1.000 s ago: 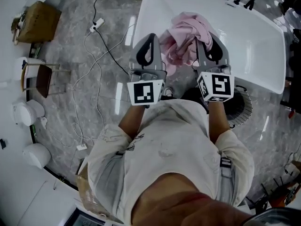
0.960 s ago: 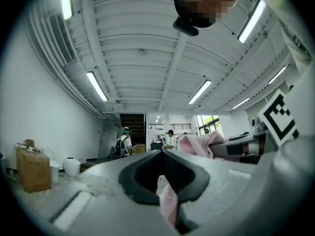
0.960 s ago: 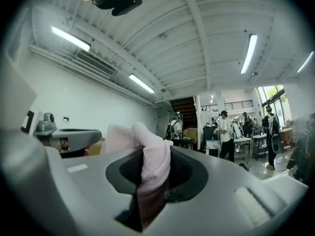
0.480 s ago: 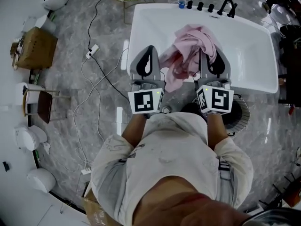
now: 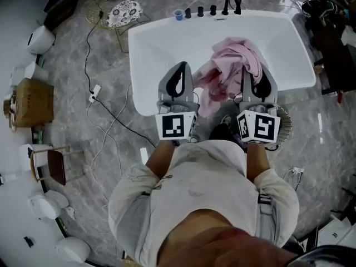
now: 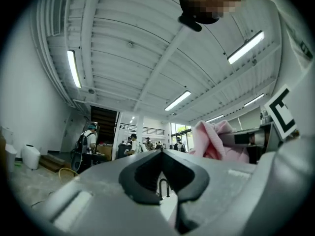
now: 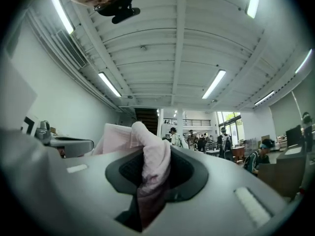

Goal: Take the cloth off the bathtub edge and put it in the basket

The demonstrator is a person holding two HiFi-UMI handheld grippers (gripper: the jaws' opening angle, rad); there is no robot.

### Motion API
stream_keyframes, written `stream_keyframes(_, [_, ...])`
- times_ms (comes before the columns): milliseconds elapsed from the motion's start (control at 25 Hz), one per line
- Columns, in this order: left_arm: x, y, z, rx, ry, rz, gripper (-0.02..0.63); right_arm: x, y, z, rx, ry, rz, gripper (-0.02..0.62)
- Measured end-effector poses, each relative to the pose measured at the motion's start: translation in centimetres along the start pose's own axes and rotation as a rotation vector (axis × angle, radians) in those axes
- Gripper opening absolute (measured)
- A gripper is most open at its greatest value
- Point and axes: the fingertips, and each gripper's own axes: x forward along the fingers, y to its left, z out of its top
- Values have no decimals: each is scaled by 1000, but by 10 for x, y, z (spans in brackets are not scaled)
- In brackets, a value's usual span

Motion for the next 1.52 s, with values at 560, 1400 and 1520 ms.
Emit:
stream_keyframes(560, [81,-160,-15,-79,16,-395,2,-92,-151,14,-91,32,-411,90])
stream_keyframes(1400, [92,-378,-39,-159,27,-861,2,-264,-278,9,-162,89,-931,90])
stream_keyframes(1520, [91,-394,-40,-169,38,-884,2,-276,-286,8,-160,97,-961,89])
